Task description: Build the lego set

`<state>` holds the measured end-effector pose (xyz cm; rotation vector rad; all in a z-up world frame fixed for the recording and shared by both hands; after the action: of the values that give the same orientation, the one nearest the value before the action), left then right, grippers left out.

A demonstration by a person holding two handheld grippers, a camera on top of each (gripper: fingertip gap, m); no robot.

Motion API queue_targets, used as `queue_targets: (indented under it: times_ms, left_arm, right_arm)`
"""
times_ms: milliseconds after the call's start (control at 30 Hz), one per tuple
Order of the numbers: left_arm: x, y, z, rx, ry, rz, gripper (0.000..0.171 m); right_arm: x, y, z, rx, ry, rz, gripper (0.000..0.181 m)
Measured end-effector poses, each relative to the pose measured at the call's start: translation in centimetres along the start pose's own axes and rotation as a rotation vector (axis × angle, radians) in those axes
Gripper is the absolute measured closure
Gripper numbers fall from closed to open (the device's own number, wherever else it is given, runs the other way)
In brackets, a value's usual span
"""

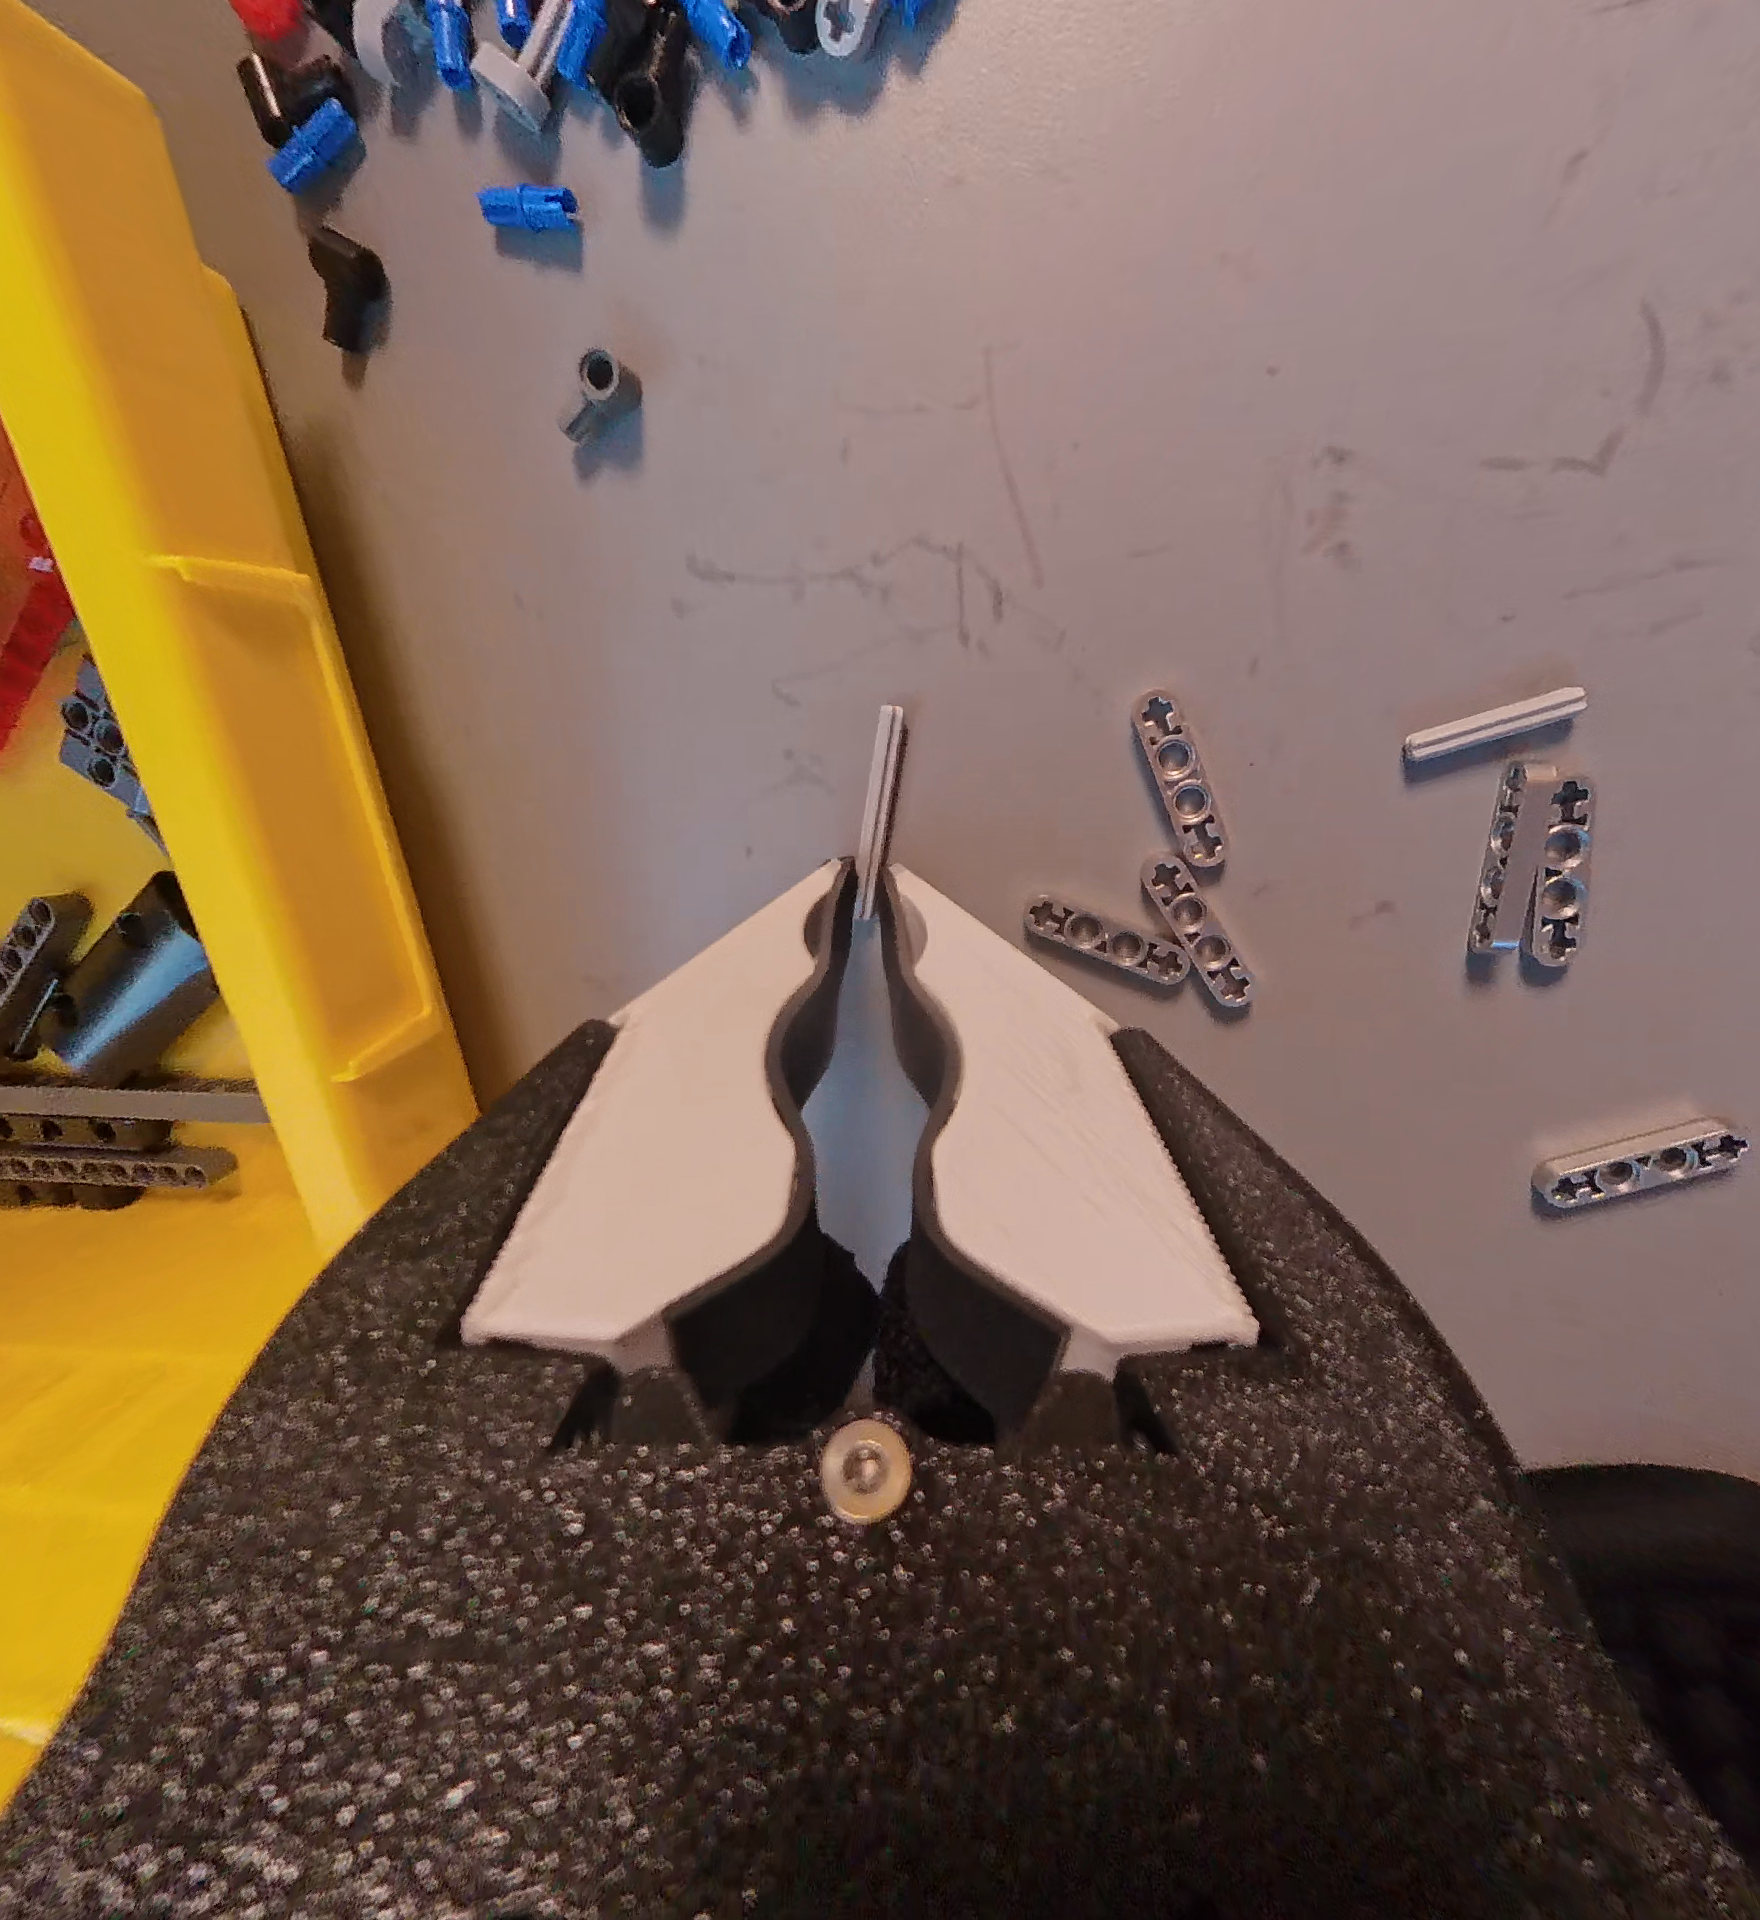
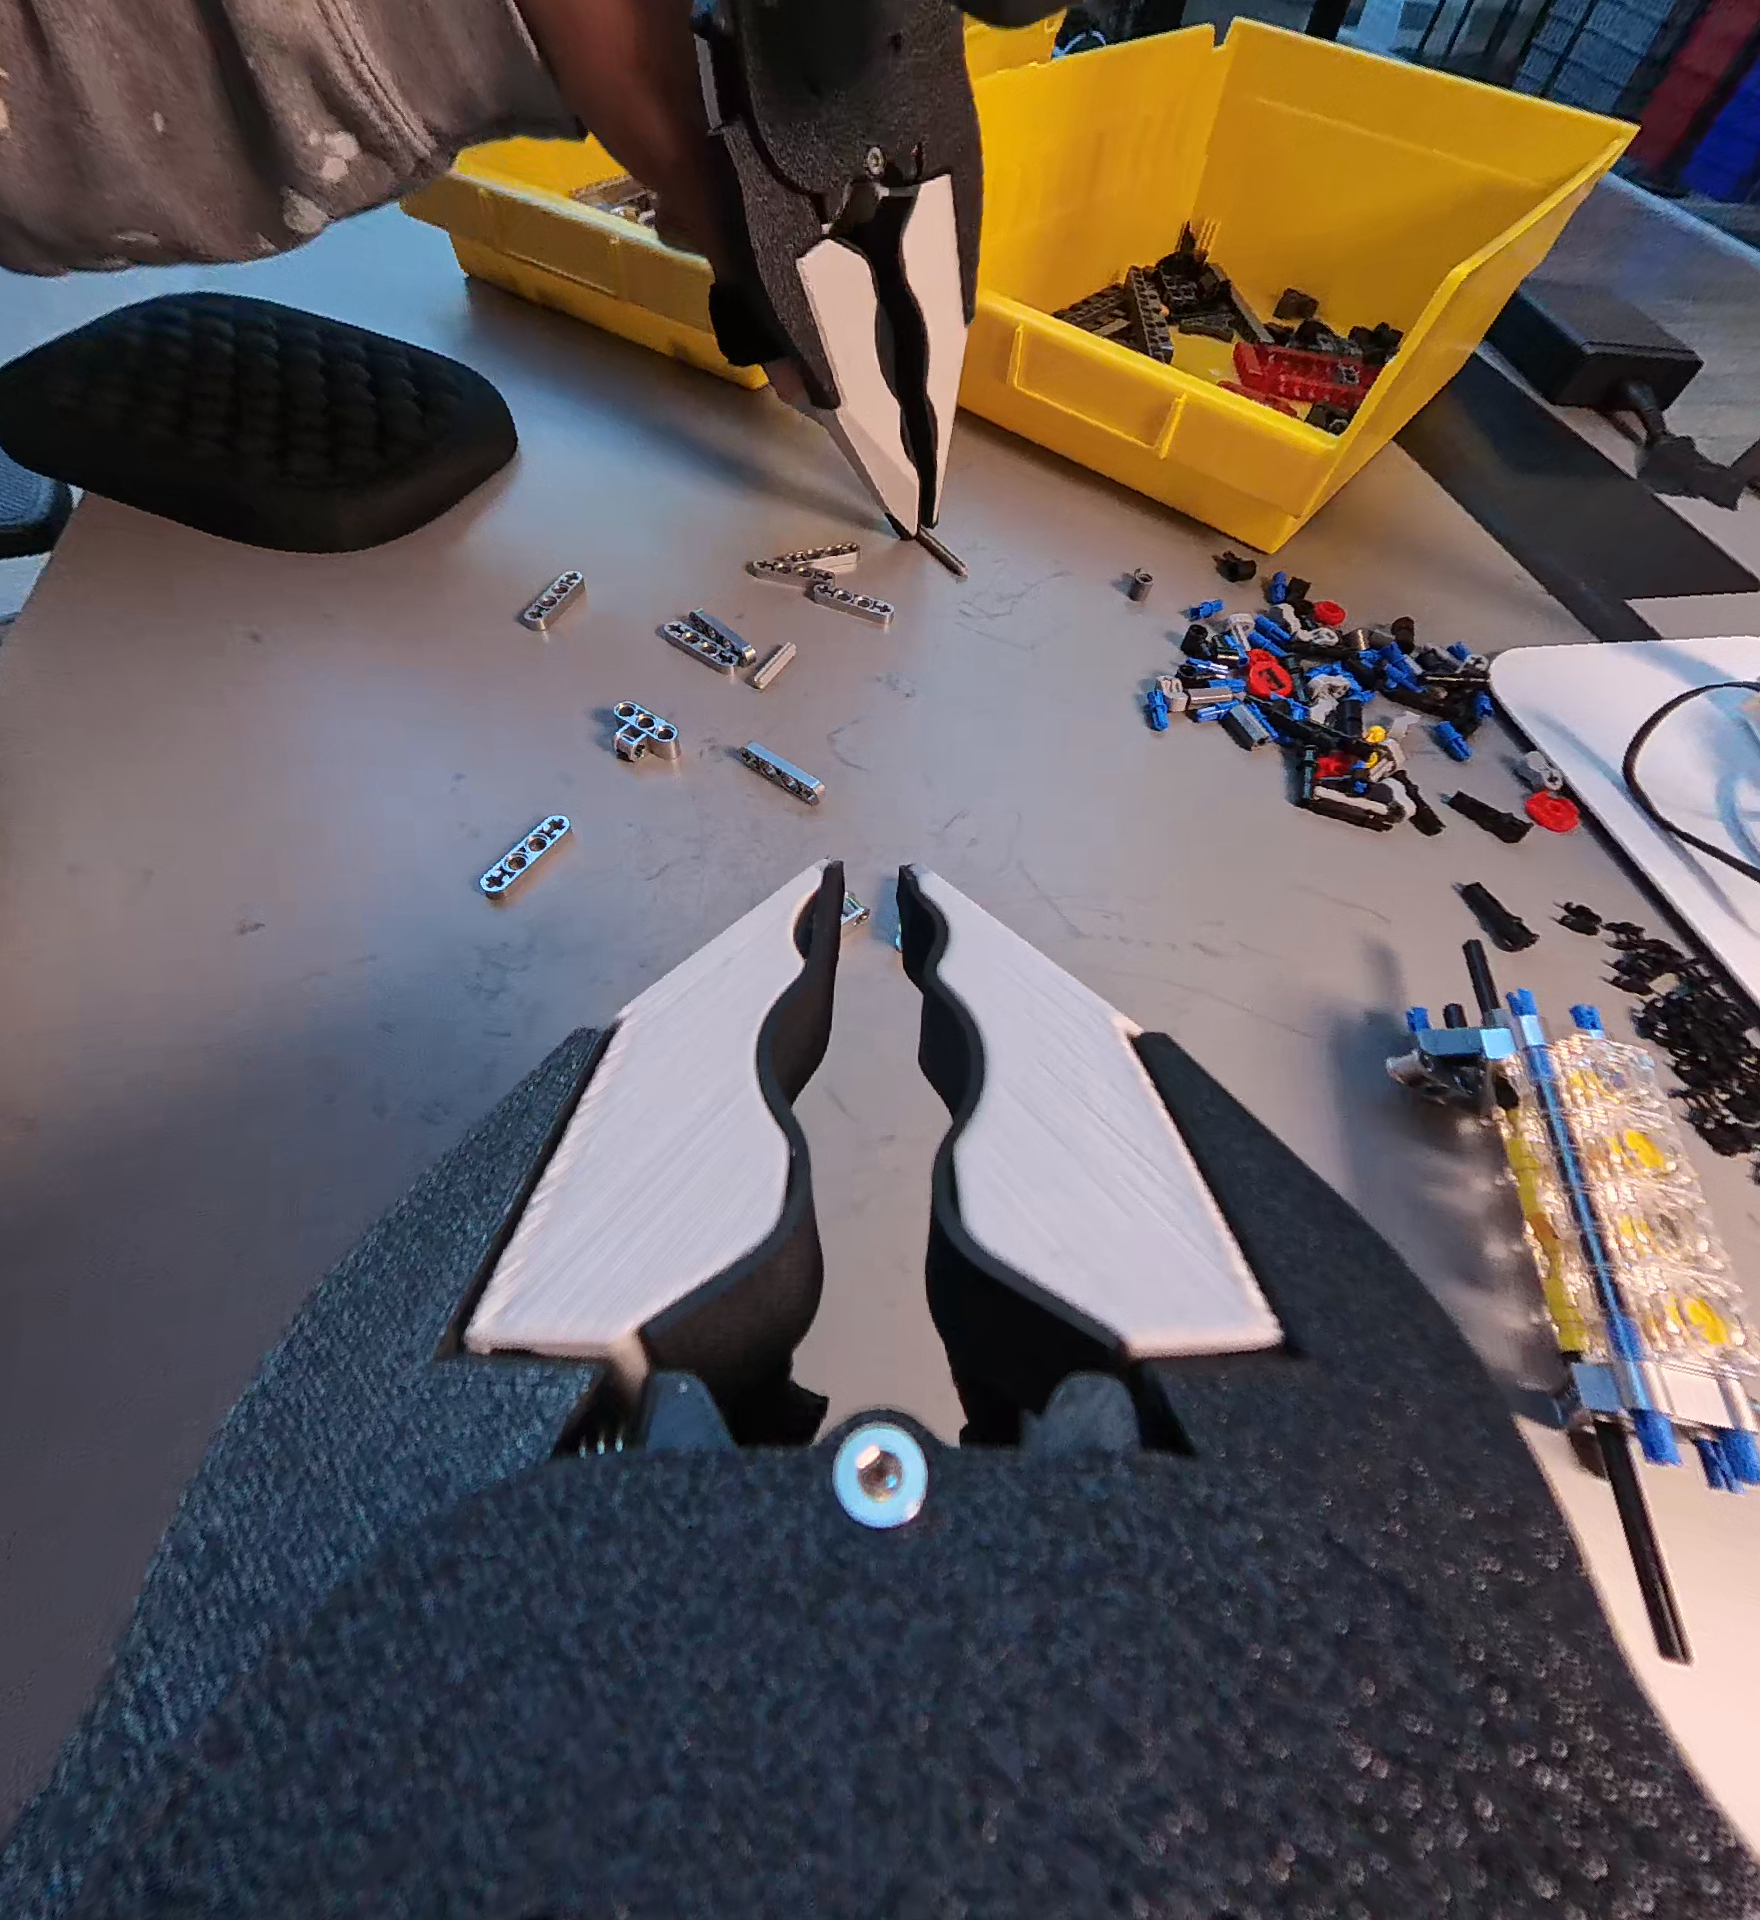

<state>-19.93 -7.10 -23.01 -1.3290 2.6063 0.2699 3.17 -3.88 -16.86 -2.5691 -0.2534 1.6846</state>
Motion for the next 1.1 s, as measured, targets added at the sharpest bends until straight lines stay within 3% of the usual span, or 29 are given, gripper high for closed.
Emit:
queue_targets:
  times_ms: [167, 333, 400, 533, 700, 867, 1100]
  left_arm:
    - [-0.8, -0.4, 0.1, -0.007, 0.031, 0.054, 0.170]
    - [-5.8, -5.2, -2.6, 0.048, -0.305, 0.152, 0.171]
    - [-6.8, -6.6, -3.1, 0.043, -0.348, 0.176, 0.171]
    - [-5.4, -4.8, -2.3, -0.032, -0.268, 0.157, 0.171]
    - [-3.5, -3.5, -1.3, 0.094, -0.153, 0.116, 0.159]
    - [-2.6, -2.2, 0.2, 0.099, -0.037, 0.155, 0.160]
    - [-2.6, -2.7, 0.6, 0.230, -0.021, 0.134, 0.169]
  right_arm:
    - [-0.4, 0.2, 0.0, 0.005, -0.009, -0.016, 0.172]
    - [-2.1, 0.1, 0.0, 0.045, -0.106, -0.017, 0.169]
    - [-2.2, 0.6, 0.3, 0.048, -0.107, -0.057, 0.168]
    - [-1.2, 1.5, 1.1, 0.023, -0.052, -0.093, 0.166]
    - [-1.0, 1.5, 1.0, 0.022, -0.038, -0.100, 0.166]
    - [-0.5, 1.5, 1.2, 0.014, -0.023, -0.095, 0.166]
    - [-0.3, 1.6, 1.2, 0.001, -0.017, -0.087, 0.166]
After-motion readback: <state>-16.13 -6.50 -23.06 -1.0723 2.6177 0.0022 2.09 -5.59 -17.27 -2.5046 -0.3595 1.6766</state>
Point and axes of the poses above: each gripper's, where its closed fingertips meet, z out along the fingers, x out of its underside, y = z × x across the jaws, the point moved 1 cm from there along -z, back along the fingers, and after that the axes turned 7 degrees about x, right-handed, at the moved point
